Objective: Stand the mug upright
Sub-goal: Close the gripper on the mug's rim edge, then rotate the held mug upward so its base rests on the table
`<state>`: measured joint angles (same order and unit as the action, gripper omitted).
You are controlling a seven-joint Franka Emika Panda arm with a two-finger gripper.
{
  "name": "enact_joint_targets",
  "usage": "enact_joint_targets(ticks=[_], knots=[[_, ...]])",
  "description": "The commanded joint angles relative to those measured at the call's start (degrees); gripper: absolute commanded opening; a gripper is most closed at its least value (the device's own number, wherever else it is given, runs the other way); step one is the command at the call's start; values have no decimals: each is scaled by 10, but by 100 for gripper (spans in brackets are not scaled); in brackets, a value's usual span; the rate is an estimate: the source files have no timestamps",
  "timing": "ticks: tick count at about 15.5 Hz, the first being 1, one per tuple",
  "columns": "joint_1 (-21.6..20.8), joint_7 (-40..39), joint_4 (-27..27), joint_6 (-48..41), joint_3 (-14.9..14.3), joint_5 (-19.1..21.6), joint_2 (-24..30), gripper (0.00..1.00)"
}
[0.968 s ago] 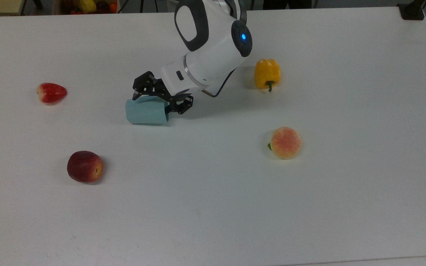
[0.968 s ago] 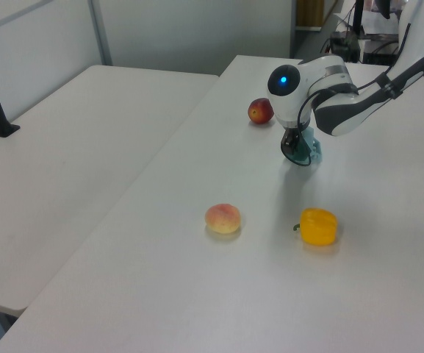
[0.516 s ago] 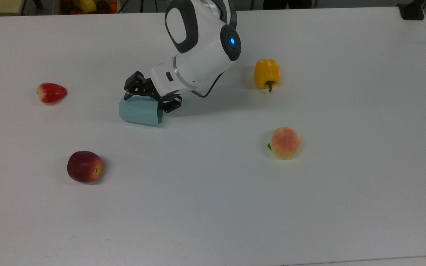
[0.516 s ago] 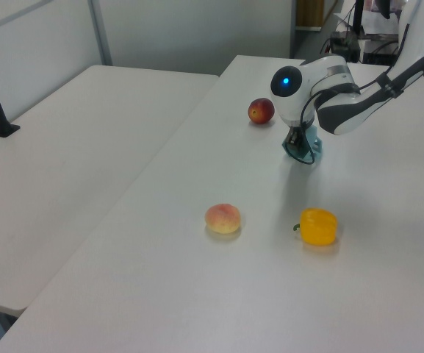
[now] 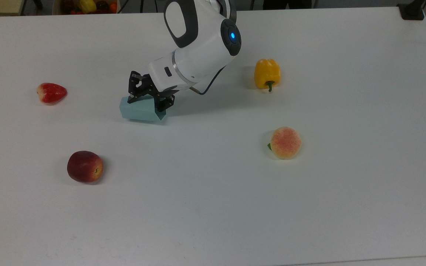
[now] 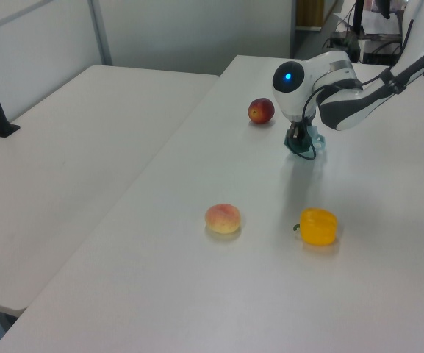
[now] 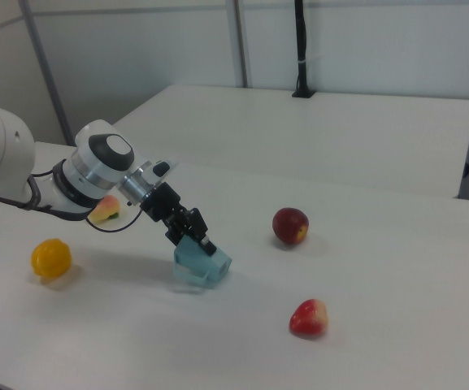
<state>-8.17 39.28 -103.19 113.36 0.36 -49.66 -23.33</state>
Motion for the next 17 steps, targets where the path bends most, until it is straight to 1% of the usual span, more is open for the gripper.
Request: enact_joint_targets(ticks=[1, 2, 3, 6, 9, 11, 13, 15, 16, 17], knots=[[9, -10, -18, 13, 3, 50, 26, 0], [9, -28, -17, 13, 3, 71, 34, 0], [16, -59, -15, 14, 3, 112, 49, 0], [24, -132, 2, 13, 3, 195, 68, 0], [32, -182, 4, 14, 4, 241, 86, 0], [40, -223, 23, 14, 4, 313, 92, 0], [62, -307, 42, 13, 3, 405, 98, 0], [73, -427, 42, 14, 1, 487, 97, 0], [73, -479, 41, 14, -2, 510, 97, 0], [75, -517, 38, 15, -3, 522, 94, 0]])
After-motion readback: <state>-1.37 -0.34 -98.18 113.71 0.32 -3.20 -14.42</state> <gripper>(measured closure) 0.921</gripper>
